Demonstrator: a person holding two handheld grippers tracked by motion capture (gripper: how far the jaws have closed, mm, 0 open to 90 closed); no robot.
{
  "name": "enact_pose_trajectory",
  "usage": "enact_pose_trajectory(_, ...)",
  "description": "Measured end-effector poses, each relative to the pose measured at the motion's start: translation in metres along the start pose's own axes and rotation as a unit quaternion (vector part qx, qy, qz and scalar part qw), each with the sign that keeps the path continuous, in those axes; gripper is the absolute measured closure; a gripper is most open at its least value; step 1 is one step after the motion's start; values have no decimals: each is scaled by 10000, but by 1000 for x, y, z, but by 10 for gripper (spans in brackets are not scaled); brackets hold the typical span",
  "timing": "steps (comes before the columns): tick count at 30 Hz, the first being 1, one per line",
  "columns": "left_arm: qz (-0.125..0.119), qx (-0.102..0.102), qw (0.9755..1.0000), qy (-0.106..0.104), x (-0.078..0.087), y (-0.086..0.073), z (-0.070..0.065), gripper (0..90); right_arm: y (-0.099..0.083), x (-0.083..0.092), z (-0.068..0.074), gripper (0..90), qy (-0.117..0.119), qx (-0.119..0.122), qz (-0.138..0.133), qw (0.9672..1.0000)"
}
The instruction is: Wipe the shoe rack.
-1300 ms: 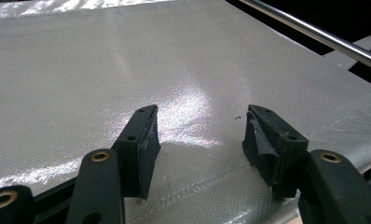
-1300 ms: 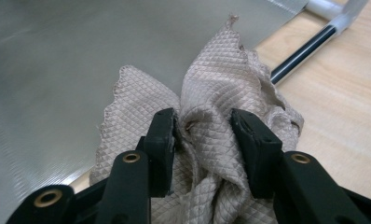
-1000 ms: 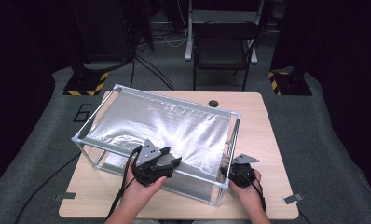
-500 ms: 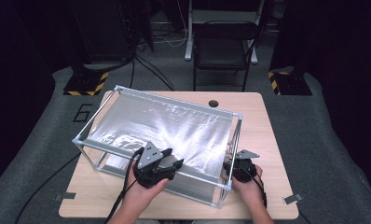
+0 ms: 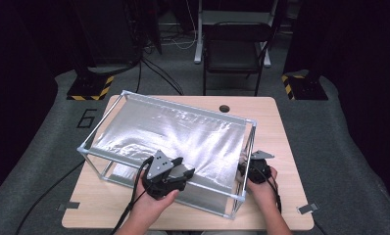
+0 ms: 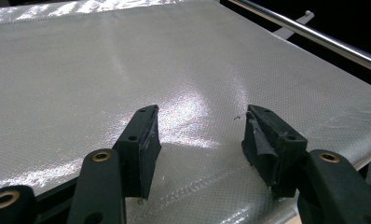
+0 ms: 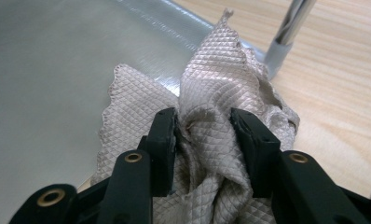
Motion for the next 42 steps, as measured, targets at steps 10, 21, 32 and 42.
enact_pose_trajectory(10,7,33,10000,-63,-1,1,0,450,-10,6,8,601,68,63,27,10000)
enact_pose_trajectory(21,-25,46,10000,-42,-2,2,1,450,-49,28,40,592,338,328,-123,9988)
enact_pose_trajectory(32,-4,31,10000,-26,-2,2,1,451,-65,38,52,594,507,465,-143,9975)
enact_pose_trajectory(42,-8,11,10000,-11,-3,2,2,452,-37,22,31,605,248,272,-64,9993)
Point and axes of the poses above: each handheld gripper's, and its own axes: x roughly backward along the jaws, y roughly out of its top, z roughly to its left, the point moved 5 cm from there along -x, roughly forward along the jaws, and after that the axes turned 15 degrees about z, right-handed, at the moved point
